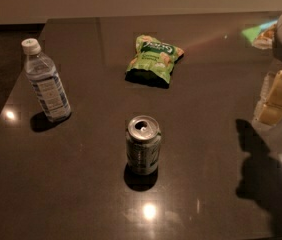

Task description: Move 7up can near blue plastic bottle

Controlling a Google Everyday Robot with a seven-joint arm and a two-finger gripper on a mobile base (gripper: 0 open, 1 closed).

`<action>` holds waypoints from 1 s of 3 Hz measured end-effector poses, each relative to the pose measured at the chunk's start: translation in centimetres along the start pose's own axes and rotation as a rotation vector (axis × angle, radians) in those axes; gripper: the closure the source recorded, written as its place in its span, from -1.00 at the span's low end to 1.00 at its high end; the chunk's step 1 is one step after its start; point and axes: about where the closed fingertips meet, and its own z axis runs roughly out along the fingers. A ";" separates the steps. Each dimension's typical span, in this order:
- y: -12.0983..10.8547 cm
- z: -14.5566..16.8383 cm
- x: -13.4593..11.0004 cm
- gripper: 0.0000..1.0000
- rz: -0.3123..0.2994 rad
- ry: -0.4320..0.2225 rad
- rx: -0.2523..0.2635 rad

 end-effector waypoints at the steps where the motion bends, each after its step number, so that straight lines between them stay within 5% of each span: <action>1: 0.0 -0.1 -0.2 -1.00 0.002 -0.005 0.002; 3: 3.5 2.3 -4.8 -1.00 -0.067 -0.149 -0.107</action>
Offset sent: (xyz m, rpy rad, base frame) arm -0.0137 0.0651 -0.0218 0.1521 0.0676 0.1371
